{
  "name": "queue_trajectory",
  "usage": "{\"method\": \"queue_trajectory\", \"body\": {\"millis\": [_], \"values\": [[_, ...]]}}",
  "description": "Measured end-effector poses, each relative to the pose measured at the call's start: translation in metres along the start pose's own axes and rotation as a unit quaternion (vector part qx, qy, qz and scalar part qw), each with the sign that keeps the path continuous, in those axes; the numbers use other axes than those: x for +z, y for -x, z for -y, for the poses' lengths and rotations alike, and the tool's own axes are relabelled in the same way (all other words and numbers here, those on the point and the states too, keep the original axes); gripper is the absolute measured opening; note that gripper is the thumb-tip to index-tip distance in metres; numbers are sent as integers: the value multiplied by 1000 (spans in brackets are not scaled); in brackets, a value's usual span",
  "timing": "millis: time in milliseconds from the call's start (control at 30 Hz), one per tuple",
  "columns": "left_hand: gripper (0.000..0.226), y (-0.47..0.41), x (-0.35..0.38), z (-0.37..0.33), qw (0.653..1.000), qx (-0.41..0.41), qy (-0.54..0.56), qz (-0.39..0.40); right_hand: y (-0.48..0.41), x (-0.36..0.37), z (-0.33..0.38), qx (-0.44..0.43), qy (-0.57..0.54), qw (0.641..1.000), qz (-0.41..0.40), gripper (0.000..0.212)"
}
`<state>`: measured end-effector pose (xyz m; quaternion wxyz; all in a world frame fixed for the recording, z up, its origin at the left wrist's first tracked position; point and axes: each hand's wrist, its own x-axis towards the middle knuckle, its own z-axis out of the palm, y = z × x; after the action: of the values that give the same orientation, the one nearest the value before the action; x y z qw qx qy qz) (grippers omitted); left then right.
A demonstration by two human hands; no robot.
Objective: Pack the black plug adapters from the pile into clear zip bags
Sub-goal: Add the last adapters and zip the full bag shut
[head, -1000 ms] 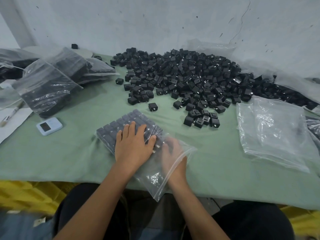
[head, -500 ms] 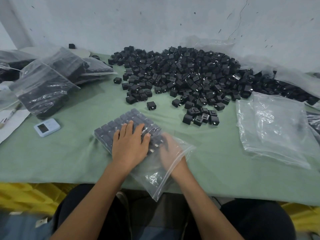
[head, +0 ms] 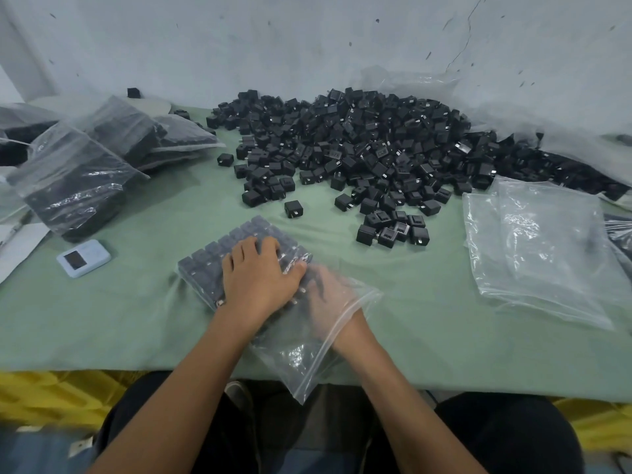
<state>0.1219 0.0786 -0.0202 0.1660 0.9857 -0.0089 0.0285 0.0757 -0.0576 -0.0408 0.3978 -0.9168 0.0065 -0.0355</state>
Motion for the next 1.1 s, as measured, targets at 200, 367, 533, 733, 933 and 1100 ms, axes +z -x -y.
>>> {"method": "queue_trajectory", "body": {"millis": [200, 367, 533, 733, 933, 1100], "values": [[69, 1, 10, 5, 1000, 4, 5, -19, 35, -31, 7, -55, -211, 969, 119, 43], [69, 3, 12, 4, 999, 8, 8, -34, 62, -129, -25, -15, -191, 929, 315, 29], [70, 4, 11, 4, 999, 9, 9, -30, -37, -144, -31, -37, 23, 999, -9, 24], [71, 4, 10, 3, 1000, 7, 7, -25, -108, -92, -58, -63, 330, 941, 31, 41], [69, 6, 11, 4, 999, 9, 4, -35, -82, -113, -47, 3, 65, 997, -47, 27], [68, 6, 10, 3, 999, 10, 2, -33, 14, -146, -36, 47, -326, 944, -33, 13]]}}
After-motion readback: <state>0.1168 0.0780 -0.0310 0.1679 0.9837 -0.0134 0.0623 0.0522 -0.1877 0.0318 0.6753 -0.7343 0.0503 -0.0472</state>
